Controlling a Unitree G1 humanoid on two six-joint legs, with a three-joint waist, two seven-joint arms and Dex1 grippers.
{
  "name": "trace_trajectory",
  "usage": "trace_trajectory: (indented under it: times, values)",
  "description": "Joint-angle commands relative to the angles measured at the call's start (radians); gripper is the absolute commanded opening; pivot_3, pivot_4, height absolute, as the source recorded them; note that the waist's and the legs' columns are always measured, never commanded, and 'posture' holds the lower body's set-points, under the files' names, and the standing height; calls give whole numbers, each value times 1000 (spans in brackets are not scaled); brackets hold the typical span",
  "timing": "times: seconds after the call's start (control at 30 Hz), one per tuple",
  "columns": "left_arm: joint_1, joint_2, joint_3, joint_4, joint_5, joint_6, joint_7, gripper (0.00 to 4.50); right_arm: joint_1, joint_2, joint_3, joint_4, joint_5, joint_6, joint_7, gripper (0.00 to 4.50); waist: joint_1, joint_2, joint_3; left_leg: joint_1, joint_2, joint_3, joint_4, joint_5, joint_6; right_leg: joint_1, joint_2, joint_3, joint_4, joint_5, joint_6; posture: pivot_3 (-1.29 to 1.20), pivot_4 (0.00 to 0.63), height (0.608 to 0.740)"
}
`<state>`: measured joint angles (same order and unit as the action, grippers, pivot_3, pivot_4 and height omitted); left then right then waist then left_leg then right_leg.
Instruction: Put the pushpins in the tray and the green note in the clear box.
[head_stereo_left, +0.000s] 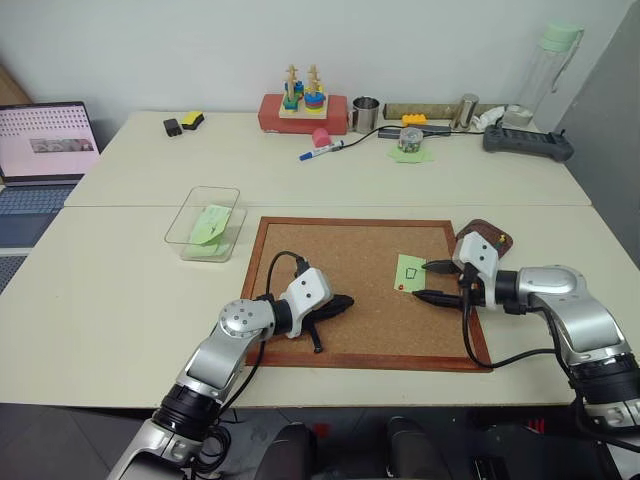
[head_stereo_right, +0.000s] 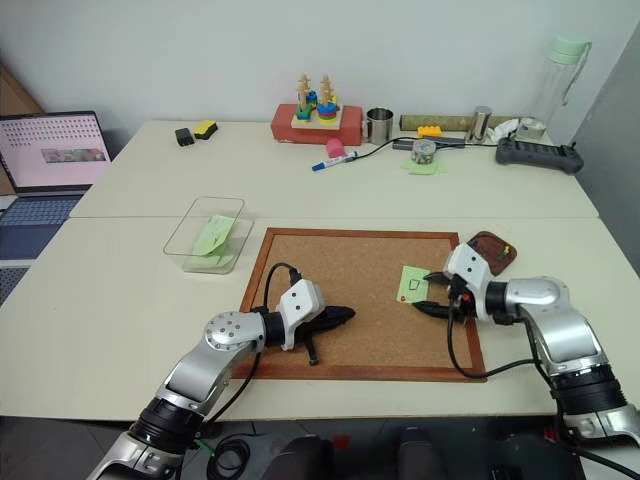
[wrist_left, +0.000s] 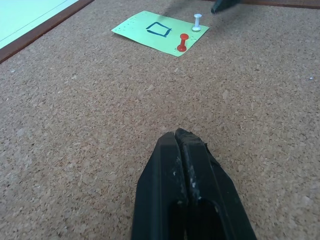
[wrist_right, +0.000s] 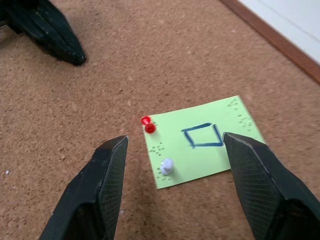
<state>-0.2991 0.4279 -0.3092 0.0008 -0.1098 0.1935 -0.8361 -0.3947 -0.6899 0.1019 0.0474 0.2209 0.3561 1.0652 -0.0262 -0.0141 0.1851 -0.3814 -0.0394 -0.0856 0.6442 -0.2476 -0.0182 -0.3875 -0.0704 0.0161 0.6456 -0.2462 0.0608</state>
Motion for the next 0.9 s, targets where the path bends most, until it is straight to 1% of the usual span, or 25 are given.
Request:
trace_trajectory:
  times: [0.03, 0.13, 0.2, 0.23, 0.33, 0.4, 0.5, 0.53, 0.9]
  values:
    - [36, 19, -23, 24, 38, 43, 2, 0, -1, 8, -2, 22, -4, -38, 2, 2991, 0, 0, 0, 0, 0, 0, 0, 0, 0, 0, 0, 0, 0, 0, 0, 0, 150, 740]
    - [39, 21, -21, 20, 37, 46, 3, 0, -7, 12, 4, 52, -14, -56, 6, 2606, -1, 0, 0, 0, 0, 0, 0, 0, 0, 0, 0, 0, 0, 0, 0, 0, 150, 740]
    - [42, 22, -21, 16, 36, 47, 4, 0, -7, 12, 7, 65, -18, -65, 11, 2065, -1, 0, 0, 0, 0, 0, 0, 0, 0, 0, 0, 0, 0, 0, 0, 0, 150, 740]
    - [41, 22, -21, 16, 36, 48, 4, 0, -8, 13, 8, 72, -19, -69, 13, 1912, -1, 0, 0, 0, 0, 0, 0, 0, 0, 0, 0, 0, 0, 0, 0, 0, 150, 740]
    - [41, 22, -21, 15, 36, 50, 5, 0, -14, 14, 13, 87, -20, -77, 20, 1187, -2, 0, 0, 0, 0, 0, 0, 0, 0, 0, 0, 0, 0, 0, 0, 0, 150, 740]
    - [41, 21, -22, 15, 36, 51, 6, 0, -15, 12, 18, 90, -20, -79, 31, 833, -2, 0, 0, 0, 0, 0, 0, 0, 0, 0, 0, 0, 0, 0, 0, 0, 150, 740]
    - [42, 22, -23, 14, 36, 51, 8, 0, -15, 11, 15, 79, -10, -74, 45, 170, -2, 0, 0, 0, 0, 0, 0, 0, 0, 0, 0, 0, 0, 0, 0, 0, 150, 740]
    - [43, 22, -23, 14, 36, 51, 9, 0, -13, 10, 13, 71, -3, -68, 52, 46, -2, 0, 0, 0, 0, 0, 0, 0, 0, 0, 0, 0, 0, 0, 0, 0, 150, 740]
    - [50, 24, -25, 10, 38, 52, 12, 0, -9, -26, -22, 25, 49, -19, 90, 46, 0, 0, 0, 0, 0, -1, -1, 0, 0, 0, 0, 0, 0, 0, 0, 0, 150, 740]
